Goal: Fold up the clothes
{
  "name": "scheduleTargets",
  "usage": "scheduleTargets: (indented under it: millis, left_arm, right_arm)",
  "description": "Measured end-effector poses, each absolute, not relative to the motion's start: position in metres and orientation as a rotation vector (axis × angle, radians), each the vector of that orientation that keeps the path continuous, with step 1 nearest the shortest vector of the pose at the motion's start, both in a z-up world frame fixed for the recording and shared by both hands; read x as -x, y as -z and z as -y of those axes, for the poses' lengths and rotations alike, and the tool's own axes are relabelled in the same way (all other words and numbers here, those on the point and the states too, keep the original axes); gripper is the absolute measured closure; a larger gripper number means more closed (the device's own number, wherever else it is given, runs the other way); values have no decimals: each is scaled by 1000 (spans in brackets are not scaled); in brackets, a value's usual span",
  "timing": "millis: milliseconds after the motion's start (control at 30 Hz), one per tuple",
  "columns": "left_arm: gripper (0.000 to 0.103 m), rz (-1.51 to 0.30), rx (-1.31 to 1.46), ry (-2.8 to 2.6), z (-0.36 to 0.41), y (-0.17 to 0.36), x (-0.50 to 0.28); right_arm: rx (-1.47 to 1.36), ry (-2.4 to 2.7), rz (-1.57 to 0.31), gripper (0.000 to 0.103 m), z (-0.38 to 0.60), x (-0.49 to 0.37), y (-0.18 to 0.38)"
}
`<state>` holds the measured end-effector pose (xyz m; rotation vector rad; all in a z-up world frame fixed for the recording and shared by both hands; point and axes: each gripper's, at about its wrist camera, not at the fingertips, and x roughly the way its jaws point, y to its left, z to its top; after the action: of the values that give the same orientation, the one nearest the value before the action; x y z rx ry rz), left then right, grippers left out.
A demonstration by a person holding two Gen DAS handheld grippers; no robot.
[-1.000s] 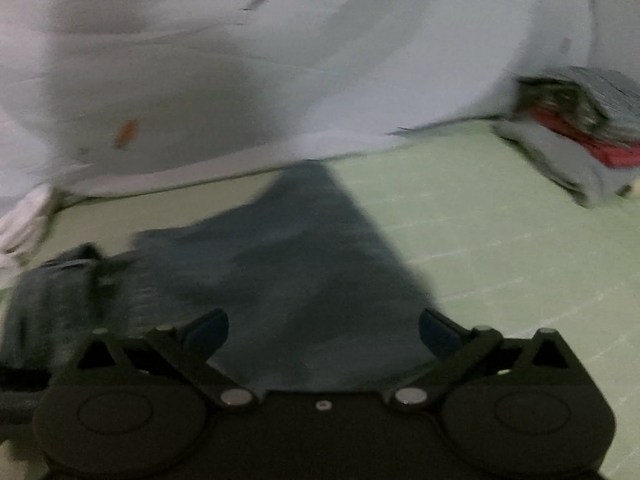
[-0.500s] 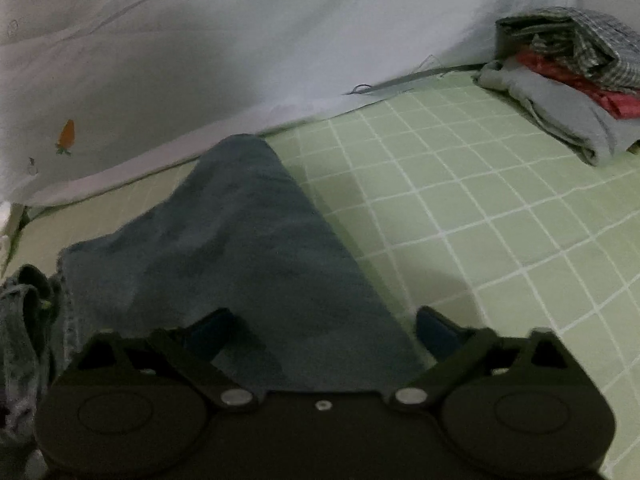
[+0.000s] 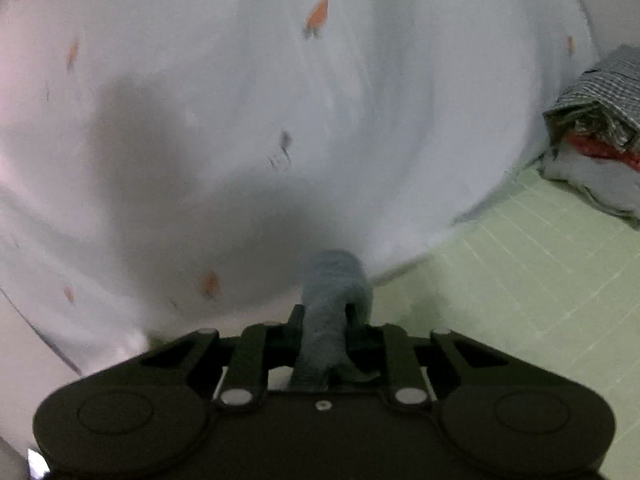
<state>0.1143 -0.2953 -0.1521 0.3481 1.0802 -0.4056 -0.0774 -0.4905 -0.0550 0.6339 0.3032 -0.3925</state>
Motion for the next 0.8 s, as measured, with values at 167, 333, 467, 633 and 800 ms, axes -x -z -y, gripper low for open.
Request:
scheduleTargets:
  millis: [167,333,467,633,800]
  left_arm:
    - [0,-1066,-394,425,297,154,-109]
    - [0,-1054,-413,422,298,156,-106]
    - [0,-1053,-413,417,299,155,-103]
    - [0,-1054,-412,415,299,155,-102]
    - [0,-1046,-410,415,299,155,-101]
  right_arm:
    - [-399,680,-696,56,500,58,108]
    - [-276,692,-730,39,475,68,122]
    - [-241,557,-778,34,439,54,137]
    - [-154,458,-829,32,385,47,154]
    - [-200,502,-750,13,397,61,137]
